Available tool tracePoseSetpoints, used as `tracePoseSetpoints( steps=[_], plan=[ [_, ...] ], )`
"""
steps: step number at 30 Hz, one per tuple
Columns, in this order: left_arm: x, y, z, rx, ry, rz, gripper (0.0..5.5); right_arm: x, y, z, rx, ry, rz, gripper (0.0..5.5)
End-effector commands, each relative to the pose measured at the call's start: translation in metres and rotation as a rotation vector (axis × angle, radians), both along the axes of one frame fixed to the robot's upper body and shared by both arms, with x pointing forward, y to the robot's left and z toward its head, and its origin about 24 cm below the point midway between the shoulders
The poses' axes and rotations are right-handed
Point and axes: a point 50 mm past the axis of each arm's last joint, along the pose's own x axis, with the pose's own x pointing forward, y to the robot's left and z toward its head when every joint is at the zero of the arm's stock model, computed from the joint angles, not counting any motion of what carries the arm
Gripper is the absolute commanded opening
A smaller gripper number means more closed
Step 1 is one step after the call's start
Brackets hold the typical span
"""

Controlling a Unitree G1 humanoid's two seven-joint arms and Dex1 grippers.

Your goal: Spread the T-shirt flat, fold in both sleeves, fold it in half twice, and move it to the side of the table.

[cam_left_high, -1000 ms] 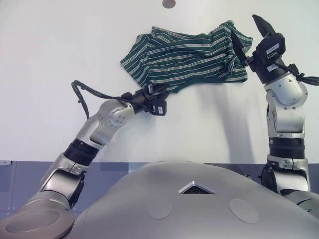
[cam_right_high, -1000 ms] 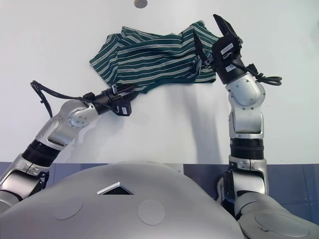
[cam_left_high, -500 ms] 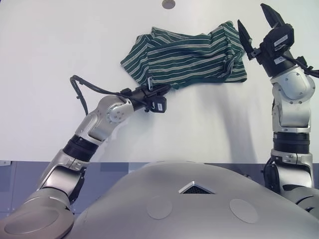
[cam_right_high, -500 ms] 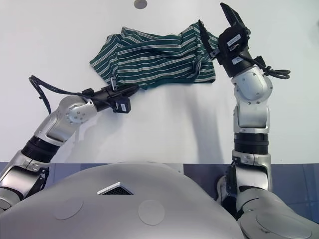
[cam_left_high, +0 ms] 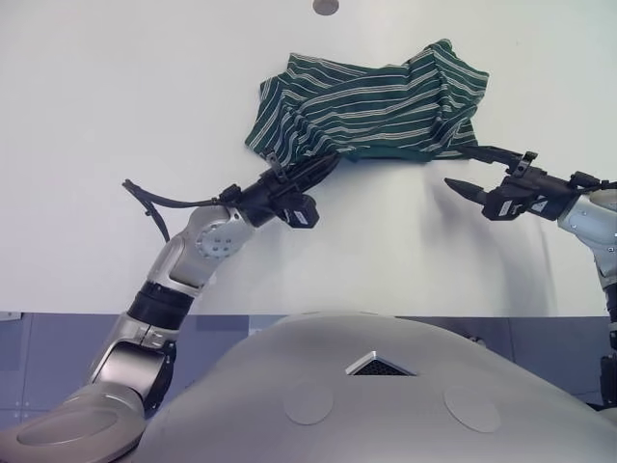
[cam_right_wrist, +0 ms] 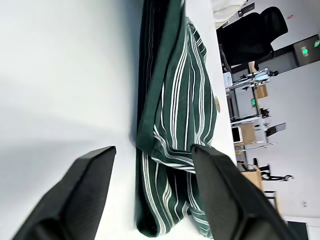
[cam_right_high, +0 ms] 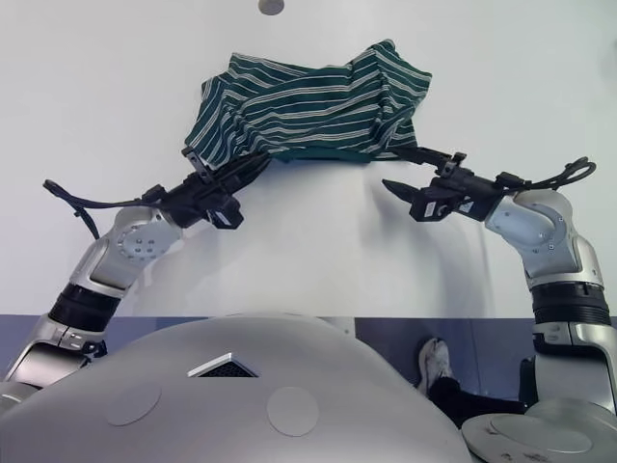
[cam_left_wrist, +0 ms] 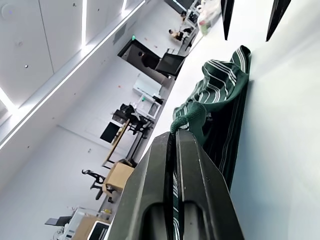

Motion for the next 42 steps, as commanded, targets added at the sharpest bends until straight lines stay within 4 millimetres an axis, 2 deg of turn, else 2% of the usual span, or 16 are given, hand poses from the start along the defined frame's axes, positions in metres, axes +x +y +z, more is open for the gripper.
tracePoseSetpoints(
  steps=[1,4,11,14,19,23,25,35,38,40,42],
  plan=[
    [0.002,0.002,0.000,0.001,-0.006,0.018,0.01,0.009,0.012,-0.009,-0.006,-0.092,-0.002,2.79],
    [0.003,0.004,0.000,0.004,-0.006,0.019,0.01,0.015,0.017,-0.012,-0.039,-0.167,-0.014,2.79],
    [0.004,0.004,0.001,0.001,-0.014,0.022,0.01,0.029,0.011,-0.013,-0.113,-0.247,-0.057,2.79],
    [0.004,0.004,0.001,-0.001,-0.016,0.027,0.00,0.030,0.011,-0.014,-0.119,-0.256,-0.060,2.30],
    [0.006,0.005,0.001,0.000,-0.021,0.038,0.00,0.032,0.006,-0.016,-0.140,-0.258,-0.083,1.17],
    [0.006,0.004,0.002,-0.002,-0.025,0.040,0.00,0.030,0.012,-0.019,-0.120,-0.238,-0.062,0.29],
    [0.007,0.004,0.002,-0.001,-0.026,0.042,0.00,0.029,0.012,-0.018,-0.110,-0.238,-0.061,0.05],
    [0.008,0.003,0.008,-0.029,-0.021,0.016,0.00,0.032,0.012,-0.003,0.007,-0.233,-0.051,0.05],
    [0.010,-0.002,0.025,-0.132,0.023,-0.045,0.00,0.031,0.014,0.010,0.103,-0.156,-0.035,0.05],
    [0.007,-0.005,0.030,-0.136,0.041,-0.121,0.00,0.032,0.013,0.015,0.122,-0.122,-0.033,0.05],
    [0.011,-0.002,0.034,-0.145,0.036,-0.110,0.00,0.037,0.009,0.021,0.128,-0.111,-0.048,0.05]
  ],
)
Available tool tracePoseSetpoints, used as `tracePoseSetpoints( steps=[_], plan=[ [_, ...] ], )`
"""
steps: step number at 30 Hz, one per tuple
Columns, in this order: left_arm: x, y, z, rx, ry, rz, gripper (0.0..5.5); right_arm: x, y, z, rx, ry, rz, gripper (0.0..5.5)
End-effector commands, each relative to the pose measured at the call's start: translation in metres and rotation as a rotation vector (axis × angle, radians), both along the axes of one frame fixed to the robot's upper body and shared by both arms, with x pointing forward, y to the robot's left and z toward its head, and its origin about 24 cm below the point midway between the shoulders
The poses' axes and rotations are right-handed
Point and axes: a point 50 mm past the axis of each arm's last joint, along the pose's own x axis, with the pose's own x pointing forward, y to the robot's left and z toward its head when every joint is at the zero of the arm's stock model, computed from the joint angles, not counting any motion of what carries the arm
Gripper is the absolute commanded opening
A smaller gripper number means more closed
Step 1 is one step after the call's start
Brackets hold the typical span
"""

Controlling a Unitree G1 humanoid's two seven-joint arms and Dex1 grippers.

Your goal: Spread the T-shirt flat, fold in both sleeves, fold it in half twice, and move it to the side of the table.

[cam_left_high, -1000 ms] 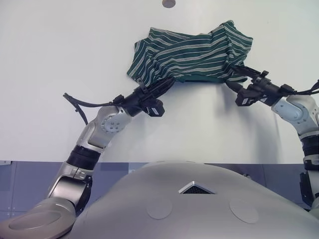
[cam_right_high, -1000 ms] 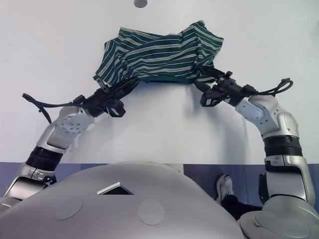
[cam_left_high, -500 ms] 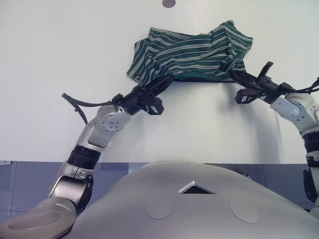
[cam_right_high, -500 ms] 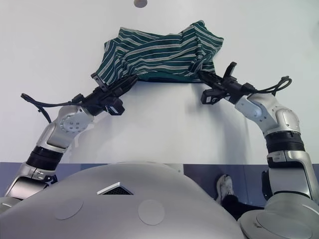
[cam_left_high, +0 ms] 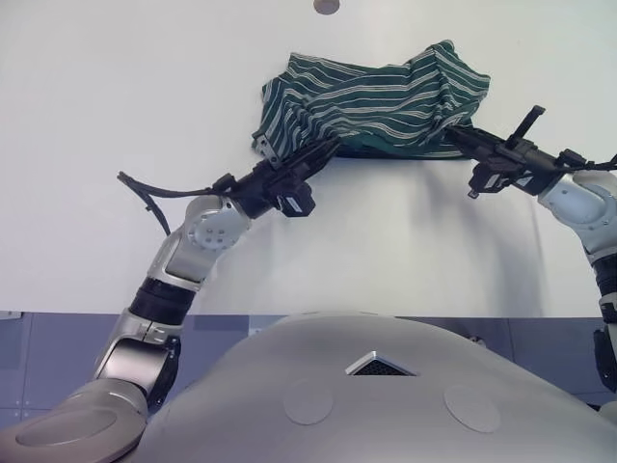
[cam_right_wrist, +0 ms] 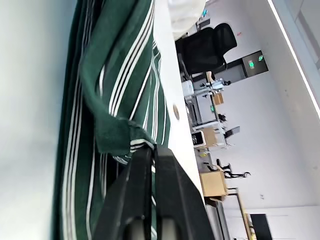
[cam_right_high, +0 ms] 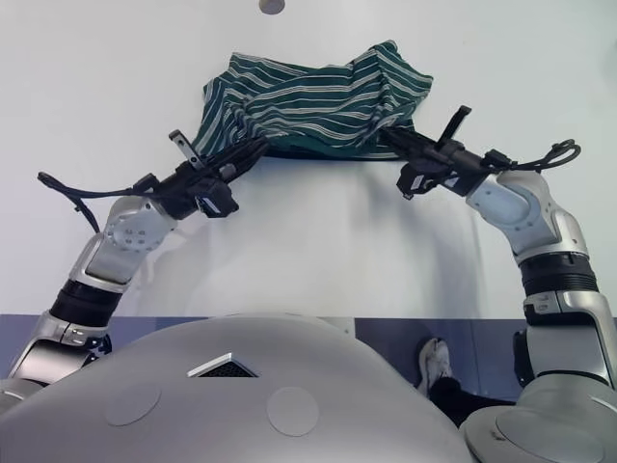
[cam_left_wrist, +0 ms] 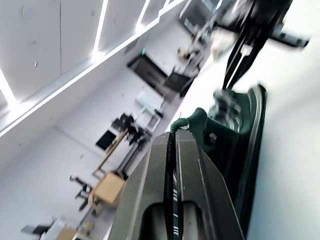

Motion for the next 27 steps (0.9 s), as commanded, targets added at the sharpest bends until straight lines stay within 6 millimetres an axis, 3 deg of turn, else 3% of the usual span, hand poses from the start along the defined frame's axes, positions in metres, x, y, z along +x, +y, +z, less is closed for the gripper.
tracePoseSetpoints(
  steps=[1,6,11,15,18,23,27],
  plan=[
    [0.009,0.005,0.008,-0.001,-0.014,0.013,0.00,0.010,-0.007,0.014,-0.011,0.012,-0.012,0.05],
    [0.047,0.014,-0.012,0.189,-0.027,0.196,0.00,0.027,0.009,0.004,-0.089,0.042,0.017,0.05],
    [0.064,-0.003,-0.052,0.532,0.049,0.062,0.00,0.040,0.016,-0.018,-0.265,0.219,0.058,0.05],
    [0.044,0.000,-0.090,0.881,0.269,-0.225,0.00,0.029,0.007,-0.033,-0.400,0.514,0.128,0.05],
    [0.021,0.011,-0.098,1.033,0.485,-0.440,0.00,0.002,0.004,-0.036,-0.439,0.777,0.219,0.05],
    [-0.033,0.028,-0.083,0.924,0.893,-0.662,0.00,-0.046,0.014,-0.029,-0.392,0.982,0.353,0.05],
    [-0.083,0.038,-0.061,0.692,1.176,-0.816,0.00,-0.093,0.022,-0.033,-0.324,1.161,0.395,0.05]
  ],
)
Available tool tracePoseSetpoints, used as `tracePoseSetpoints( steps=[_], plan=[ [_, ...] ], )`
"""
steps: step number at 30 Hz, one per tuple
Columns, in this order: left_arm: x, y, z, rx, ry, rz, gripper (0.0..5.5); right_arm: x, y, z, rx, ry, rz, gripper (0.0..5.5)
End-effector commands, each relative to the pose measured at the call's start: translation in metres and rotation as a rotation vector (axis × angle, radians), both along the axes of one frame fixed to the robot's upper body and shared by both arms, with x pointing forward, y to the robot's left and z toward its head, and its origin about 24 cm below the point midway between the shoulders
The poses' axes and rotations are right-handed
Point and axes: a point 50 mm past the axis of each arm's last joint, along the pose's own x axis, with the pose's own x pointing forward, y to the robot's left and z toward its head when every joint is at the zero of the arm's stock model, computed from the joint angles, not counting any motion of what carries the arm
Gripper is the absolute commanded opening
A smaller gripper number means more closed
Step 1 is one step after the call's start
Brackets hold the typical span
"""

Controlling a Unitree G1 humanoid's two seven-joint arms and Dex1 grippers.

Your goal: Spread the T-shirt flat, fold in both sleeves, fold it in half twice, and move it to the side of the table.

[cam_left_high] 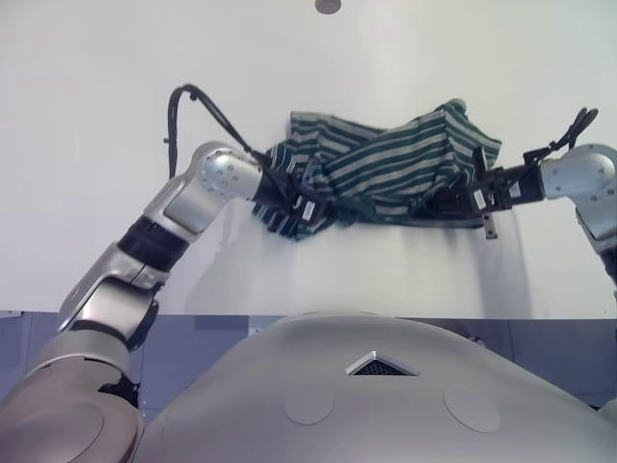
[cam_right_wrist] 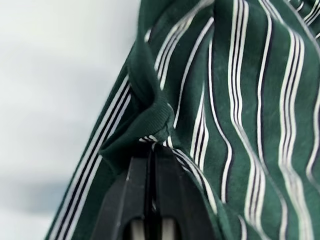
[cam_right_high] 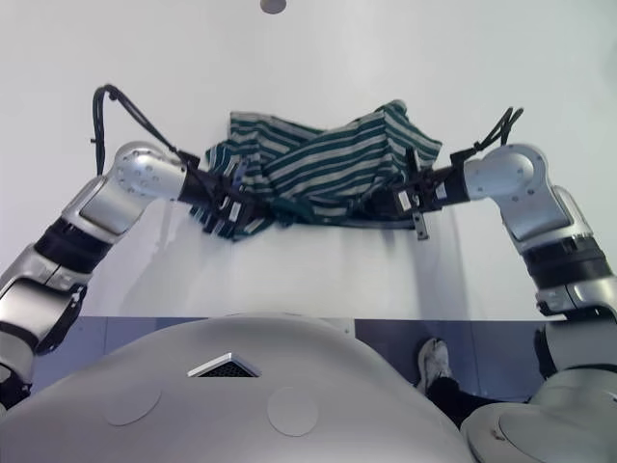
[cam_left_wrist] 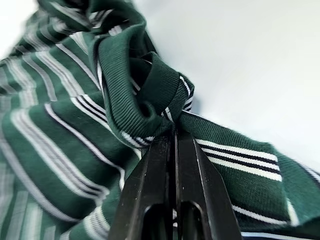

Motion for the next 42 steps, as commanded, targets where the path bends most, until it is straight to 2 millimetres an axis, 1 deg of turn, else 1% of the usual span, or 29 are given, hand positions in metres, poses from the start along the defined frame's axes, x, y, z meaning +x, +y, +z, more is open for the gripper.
tracePoseSetpoints(
  steps=[1,3,5,6,8,10,13,15,17,19,21,22,24,26,29,31,32,34,36,37,40,42],
  plan=[
    [-0.075,0.028,-0.018,0.112,0.500,-0.026,0.00,-0.063,0.002,-0.019,-0.061,0.315,0.028,0.05],
    [-0.074,0.023,-0.015,0.108,0.501,-0.014,0.00,-0.066,0.006,-0.010,-0.042,0.316,0.002,0.05],
    [-0.055,0.006,0.003,0.046,0.441,0.026,0.00,-0.050,0.006,0.011,-0.012,0.250,-0.063,0.05],
    [-0.041,0.000,0.019,0.006,0.395,0.045,0.00,-0.040,0.005,0.024,0.002,0.209,-0.101,0.05],
    [-0.012,0.006,0.050,-0.045,0.302,0.081,0.00,-0.024,0.002,0.048,0.035,0.141,-0.164,0.05],
    [0.007,0.015,0.077,-0.083,0.247,0.109,0.00,-0.015,0.000,0.067,0.060,0.098,-0.202,0.05],
    [0.024,0.022,0.111,-0.157,0.264,0.126,0.00,0.002,-0.008,0.099,0.099,0.025,-0.266,0.05],
    [0.045,0.026,0.125,-0.183,0.227,0.186,0.00,0.020,-0.019,0.115,0.097,-0.060,-0.322,0.05],
    [0.070,0.030,0.131,-0.179,0.115,0.278,0.00,0.038,-0.026,0.123,0.058,-0.168,-0.345,0.05],
    [0.106,0.028,0.135,-0.162,-0.093,0.408,0.00,0.063,-0.027,0.126,0.022,-0.295,-0.352,0.05],
    [0.133,0.024,0.134,-0.128,-0.251,0.485,0.00,0.087,-0.021,0.127,0.015,-0.389,-0.370,0.05],
    [0.143,0.022,0.131,-0.108,-0.301,0.515,0.00,0.099,-0.017,0.125,0.021,-0.427,-0.387,0.05],
    [0.169,0.024,0.121,-0.076,-0.406,0.637,0.00,0.125,-0.001,0.115,0.038,-0.489,-0.424,0.05],
    [0.183,0.027,0.111,-0.040,-0.476,0.707,0.00,0.143,0.016,0.104,0.046,-0.524,-0.438,0.05],
    [0.192,0.030,0.082,0.043,-0.563,0.752,0.00,0.167,0.050,0.073,0.035,-0.580,-0.472,0.05],
    [0.196,0.033,0.066,0.075,-0.649,0.823,0.00,0.178,0.066,0.055,-0.003,-0.642,-0.504,0.05],
    [0.198,0.033,0.059,0.075,-0.698,0.860,0.00,0.183,0.071,0.048,-0.049,-0.706,-0.515,0.05],
    [0.201,0.029,0.052,0.057,-0.777,0.903,0.00,0.190,0.074,0.039,-0.100,-0.803,-0.553,0.05],
    [0.204,0.023,0.049,0.044,-0.871,0.937,0.00,0.197,0.070,0.036,-0.136,-0.921,-0.645,0.05],
    [0.205,0.021,0.046,0.044,-0.896,0.958,0.00,0.199,0.068,0.034,-0.154,-0.953,-0.673,0.05],
    [0.204,0.017,0.040,0.048,-0.937,0.983,0.00,0.198,0.072,0.025,-0.179,-0.988,-0.670,0.05],
    [0.206,0.017,0.041,0.041,-0.993,0.990,0.00,0.198,0.078,0.024,-0.170,-1.024,-0.661,0.05]
  ],
)
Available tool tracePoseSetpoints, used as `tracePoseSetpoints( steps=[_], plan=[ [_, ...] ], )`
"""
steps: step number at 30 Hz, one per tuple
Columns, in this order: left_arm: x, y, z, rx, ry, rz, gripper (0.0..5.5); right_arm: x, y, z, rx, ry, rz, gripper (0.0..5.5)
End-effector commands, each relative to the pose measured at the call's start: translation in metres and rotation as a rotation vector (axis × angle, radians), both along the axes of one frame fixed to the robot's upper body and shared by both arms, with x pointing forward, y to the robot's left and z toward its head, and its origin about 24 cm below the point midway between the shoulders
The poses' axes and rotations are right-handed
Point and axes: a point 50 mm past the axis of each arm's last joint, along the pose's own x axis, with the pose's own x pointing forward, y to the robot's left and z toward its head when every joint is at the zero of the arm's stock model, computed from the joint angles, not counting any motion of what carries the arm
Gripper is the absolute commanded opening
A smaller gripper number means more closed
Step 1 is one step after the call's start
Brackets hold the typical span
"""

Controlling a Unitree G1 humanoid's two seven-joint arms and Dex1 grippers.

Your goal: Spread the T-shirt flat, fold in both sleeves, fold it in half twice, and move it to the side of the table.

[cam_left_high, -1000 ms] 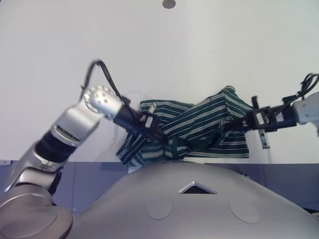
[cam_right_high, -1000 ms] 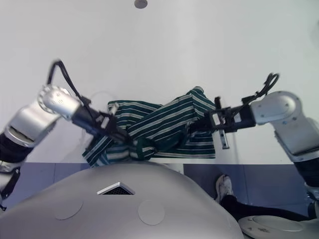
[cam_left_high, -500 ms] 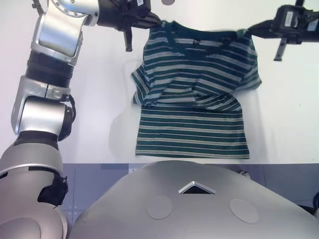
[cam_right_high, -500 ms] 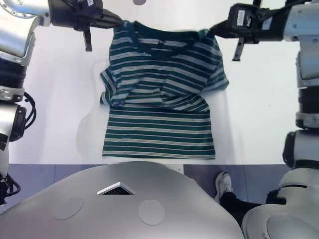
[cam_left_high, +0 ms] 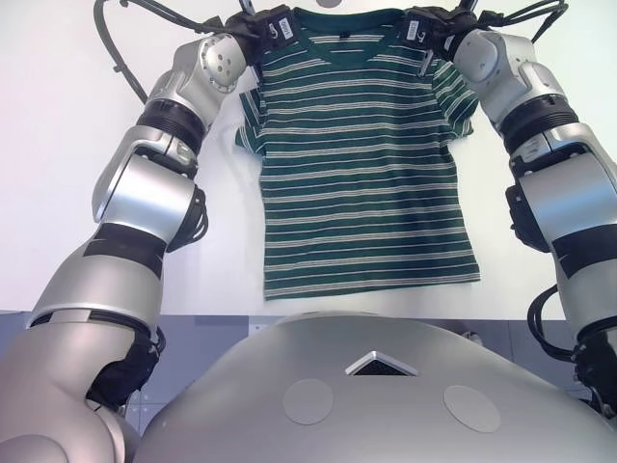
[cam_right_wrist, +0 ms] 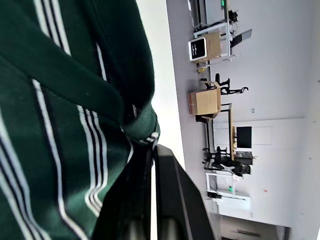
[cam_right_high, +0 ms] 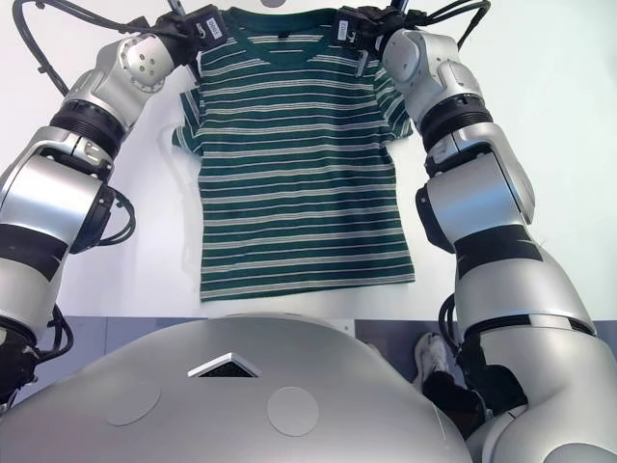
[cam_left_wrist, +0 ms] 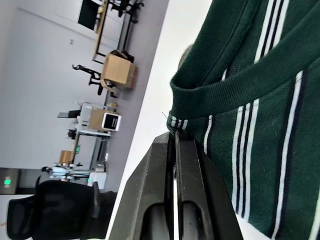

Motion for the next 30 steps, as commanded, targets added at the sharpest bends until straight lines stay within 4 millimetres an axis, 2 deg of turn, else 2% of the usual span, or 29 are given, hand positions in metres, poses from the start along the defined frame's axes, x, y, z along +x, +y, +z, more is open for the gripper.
tracePoseSetpoints(
  steps=[1,2,3,6,9,12,13,14,16,18,21,23,25,28,30],
  plan=[
    [0.005,-0.002,0.009,0.036,-0.092,0.013,0.00,0.006,0.013,0.010,-0.014,-0.084,0.019,0.05],
    [0.005,-0.002,0.007,0.041,-0.089,0.018,0.00,0.006,0.015,0.010,-0.002,-0.096,0.011,0.05],
    [0.004,-0.003,0.005,0.042,-0.090,0.022,0.24,0.007,0.017,0.010,0.004,-0.106,0.008,0.00],
    [0.005,-0.003,0.005,0.036,-0.112,0.039,0.60,0.007,0.020,0.013,0.010,-0.143,0.008,0.53],
    [0.011,0.002,0.021,0.015,-0.207,0.074,1.26,0.012,0.019,0.024,0.026,-0.229,-0.020,1.29],
    [0.021,0.012,0.053,-0.125,-0.301,0.162,1.83,0.012,0.017,0.032,0.124,-0.280,-0.043,1.92],
    [0.023,0.020,0.057,-0.238,-0.270,0.230,1.83,0.010,0.012,0.030,0.182,-0.282,-0.061,1.92],
    [0.022,0.027,0.054,-0.404,-0.192,0.311,1.83,0.004,0.007,0.025,0.240,-0.274,-0.079,1.92],
    [0.007,0.037,0.033,-0.756,0.005,0.412,1.83,-0.017,-0.006,0.003,0.339,-0.222,-0.123,1.92],
    [-0.018,0.049,0.020,-0.952,0.122,0.470,1.83,-0.042,-0.016,-0.017,0.402,-0.171,-0.182,1.92],
    [-0.056,0.073,-0.002,-1.017,0.234,0.598,2.37,-0.076,-0.027,-0.037,0.499,-0.134,-0.299,1.97],
    [-0.074,0.083,-0.018,-0.999,0.296,0.687,2.58,-0.087,-0.024,-0.041,0.538,-0.123,-0.336,1.97],
    [-0.091,0.088,-0.023,-1.024,0.369,0.737,2.58,-0.094,-0.019,-0.040,0.555,-0.119,-0.348,1.97],
    [-0.102,0.086,-0.024,-1.055,0.455,0.744,2.58,-0.099,-0.017,-0.038,0.561,-0.124,-0.364,1.97],
    [-0.101,0.078,-0.029,-1.089,0.518,0.743,2.58,-0.100,-0.016,-0.037,0.565,-0.126,-0.375,1.97]
  ],
)
